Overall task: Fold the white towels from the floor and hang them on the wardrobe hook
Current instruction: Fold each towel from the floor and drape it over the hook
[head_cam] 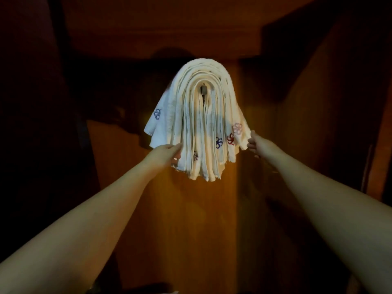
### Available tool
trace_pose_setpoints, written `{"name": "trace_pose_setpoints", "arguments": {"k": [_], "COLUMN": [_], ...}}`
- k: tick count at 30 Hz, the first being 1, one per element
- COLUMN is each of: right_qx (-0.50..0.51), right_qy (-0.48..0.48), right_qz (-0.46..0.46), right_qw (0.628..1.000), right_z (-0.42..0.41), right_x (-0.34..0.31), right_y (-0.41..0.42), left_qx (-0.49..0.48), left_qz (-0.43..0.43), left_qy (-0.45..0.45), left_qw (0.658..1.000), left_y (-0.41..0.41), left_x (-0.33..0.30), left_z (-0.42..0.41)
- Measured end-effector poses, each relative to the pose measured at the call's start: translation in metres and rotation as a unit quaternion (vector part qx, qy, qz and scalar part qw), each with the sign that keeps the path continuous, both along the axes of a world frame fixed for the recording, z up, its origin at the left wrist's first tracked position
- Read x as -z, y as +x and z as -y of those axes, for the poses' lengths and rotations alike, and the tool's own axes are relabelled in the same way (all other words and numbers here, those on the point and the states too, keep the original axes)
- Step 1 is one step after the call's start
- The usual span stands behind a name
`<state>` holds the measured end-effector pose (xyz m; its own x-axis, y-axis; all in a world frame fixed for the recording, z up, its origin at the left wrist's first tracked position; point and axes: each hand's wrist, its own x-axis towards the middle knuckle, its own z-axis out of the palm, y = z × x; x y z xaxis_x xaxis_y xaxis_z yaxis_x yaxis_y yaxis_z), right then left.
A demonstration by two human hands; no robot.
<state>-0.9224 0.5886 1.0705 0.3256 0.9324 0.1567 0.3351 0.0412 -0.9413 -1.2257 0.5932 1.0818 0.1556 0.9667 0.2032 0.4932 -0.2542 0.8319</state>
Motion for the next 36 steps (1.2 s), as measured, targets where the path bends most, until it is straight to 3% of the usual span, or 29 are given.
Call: {"name": "trace_pose_setpoints", "arguments": {"k": [3,6,11,19,25,36], "right_qx": [0.002,0.008,0.0,0.022,0.104,0.185], "right_qy": [-0.023,-0.058,-0.119,-0.251,-0.308,-0.422], "right_qz": [0.143,0.274,0.354,0.325,0.265,0.084], "right_qw": [0.989,0.96,0.928,0.911,0.908,0.884], "right_z": [0.04,0.089,0.182,0.33,0.433,0.577], "right_x": [0.009,0.025,0.093,0.225,0.298,0.44], "right_y": [-0.003,-0.015,-0.03,-0.038,-0.029,0.072], "left_qx": [0.028,0.061,0.147,0.274,0.374,0.451], "left_qz": [-0.092,-0.121,-0.202,-0.248,-0.26,-0.3], "left_qy": [0.044,0.065,0.053,0.006,-0.035,-0.118], "left_qw": [0.994,0.989,0.967,0.929,0.889,0.832], "left_y": [0.002,0.006,0.008,0.025,0.073,0.266], "left_x": [0.011,0.034,0.105,0.232,0.302,0.409], "left_z": [0.016,0.04,0.078,0.155,0.217,0.321]}}
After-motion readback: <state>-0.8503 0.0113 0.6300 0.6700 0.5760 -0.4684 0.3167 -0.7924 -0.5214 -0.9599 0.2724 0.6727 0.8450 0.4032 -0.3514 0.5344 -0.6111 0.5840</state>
